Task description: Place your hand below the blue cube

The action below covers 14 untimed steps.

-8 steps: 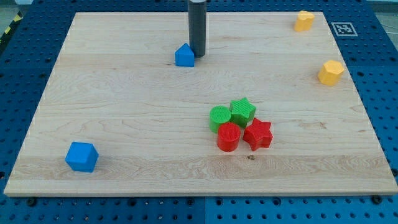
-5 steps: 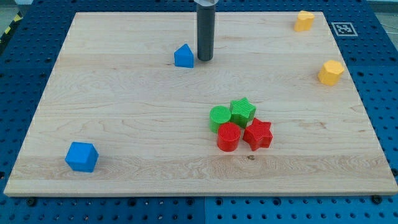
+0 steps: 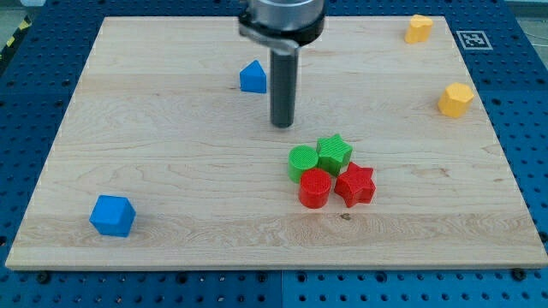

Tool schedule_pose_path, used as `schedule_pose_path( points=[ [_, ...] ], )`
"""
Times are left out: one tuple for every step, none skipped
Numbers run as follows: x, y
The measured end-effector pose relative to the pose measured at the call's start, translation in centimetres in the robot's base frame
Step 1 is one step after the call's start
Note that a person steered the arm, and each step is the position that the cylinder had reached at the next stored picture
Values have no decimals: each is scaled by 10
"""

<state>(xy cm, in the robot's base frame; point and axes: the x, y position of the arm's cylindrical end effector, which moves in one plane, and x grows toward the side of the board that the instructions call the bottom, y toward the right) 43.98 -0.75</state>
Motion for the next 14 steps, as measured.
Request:
schedule_pose_path(
  points=[
    [14, -47],
    [14, -52],
    [14, -52],
    [18, -52],
    [50, -57],
    [64, -57],
    [87, -69],
    [96, -77],
    [97, -77],
    [118, -89],
    [120, -90],
    [121, -90],
    [132, -90],
    [141, -90]
  ],
)
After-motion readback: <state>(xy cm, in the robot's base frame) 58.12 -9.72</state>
